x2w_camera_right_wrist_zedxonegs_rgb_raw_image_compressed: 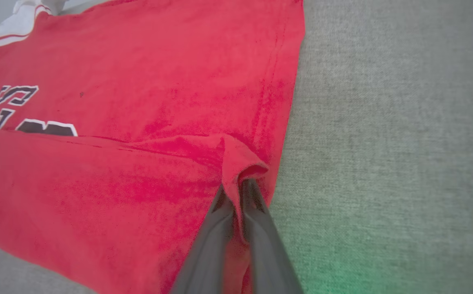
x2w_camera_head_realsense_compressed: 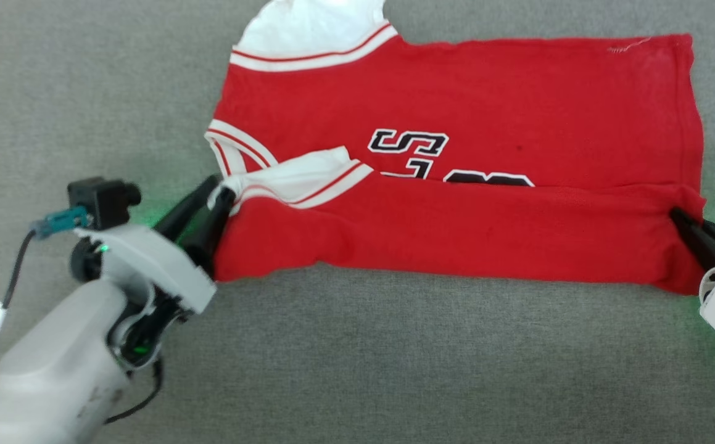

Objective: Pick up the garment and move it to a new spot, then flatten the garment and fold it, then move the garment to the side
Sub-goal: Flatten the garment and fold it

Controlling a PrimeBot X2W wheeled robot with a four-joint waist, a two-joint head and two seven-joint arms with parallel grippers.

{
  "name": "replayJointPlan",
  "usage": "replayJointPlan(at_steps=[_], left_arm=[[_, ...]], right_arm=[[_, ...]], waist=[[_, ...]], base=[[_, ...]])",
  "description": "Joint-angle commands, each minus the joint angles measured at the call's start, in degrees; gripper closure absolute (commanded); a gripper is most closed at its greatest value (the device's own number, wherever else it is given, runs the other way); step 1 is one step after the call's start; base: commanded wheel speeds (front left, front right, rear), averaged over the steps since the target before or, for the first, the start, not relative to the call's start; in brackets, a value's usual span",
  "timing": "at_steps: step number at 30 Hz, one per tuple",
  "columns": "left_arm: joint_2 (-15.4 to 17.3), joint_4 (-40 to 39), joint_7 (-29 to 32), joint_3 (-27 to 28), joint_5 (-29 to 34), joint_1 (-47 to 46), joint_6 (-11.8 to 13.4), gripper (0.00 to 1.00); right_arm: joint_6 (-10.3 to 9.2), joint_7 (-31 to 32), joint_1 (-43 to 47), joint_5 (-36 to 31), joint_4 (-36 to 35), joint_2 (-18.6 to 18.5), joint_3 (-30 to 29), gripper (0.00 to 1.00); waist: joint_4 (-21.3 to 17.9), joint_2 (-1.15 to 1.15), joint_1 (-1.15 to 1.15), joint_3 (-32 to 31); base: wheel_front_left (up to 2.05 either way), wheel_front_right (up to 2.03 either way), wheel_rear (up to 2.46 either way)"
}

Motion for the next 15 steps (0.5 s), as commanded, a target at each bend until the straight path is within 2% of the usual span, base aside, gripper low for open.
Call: replayJointPlan(at_steps=[1,4,7,10,15], left_arm=[[1.50,1.08,0.06,-1.08,0.54,1.16,0.27,0.00],[3.90,-0.28,0.77,-2.45,1.04,-0.59,0.26,0.00],[6.93,-1.49,4.25,-3.61,0.96,-2.10,0.23,0.00],[9.78,-2.37,12.22,-5.23,0.96,-3.88,2.44,0.00],[12.69,-9.89,30.09,-7.14,-4.70,-6.14,6.44,0.00]], right_arm=[[-0.08,-0.77,0.72,-0.27,0.27,-0.40,0.37,0.00],[-0.07,-2.06,2.01,-0.03,-0.31,-0.62,0.31,0.00],[-0.07,-3.18,2.78,0.22,-1.09,-0.89,-0.75,0.00],[-0.07,-3.50,3.85,0.49,-1.90,-1.05,-1.61,0.00],[-0.07,-2.81,5.03,0.39,-3.31,-1.18,-3.10,0.00]], waist=[[0.44,0.00,0.00,-2.36],[0.79,0.00,0.00,-4.98],[1.13,0.00,0.00,-7.63],[1.42,0.00,0.00,-9.86],[1.47,0.00,0.00,-11.48]], base=[[0.00,0.00,0.00],[0.00,0.00,0.00],[0.00,0.00,0.00],[0.00,0.00,0.00],[0.00,0.00,0.00]])
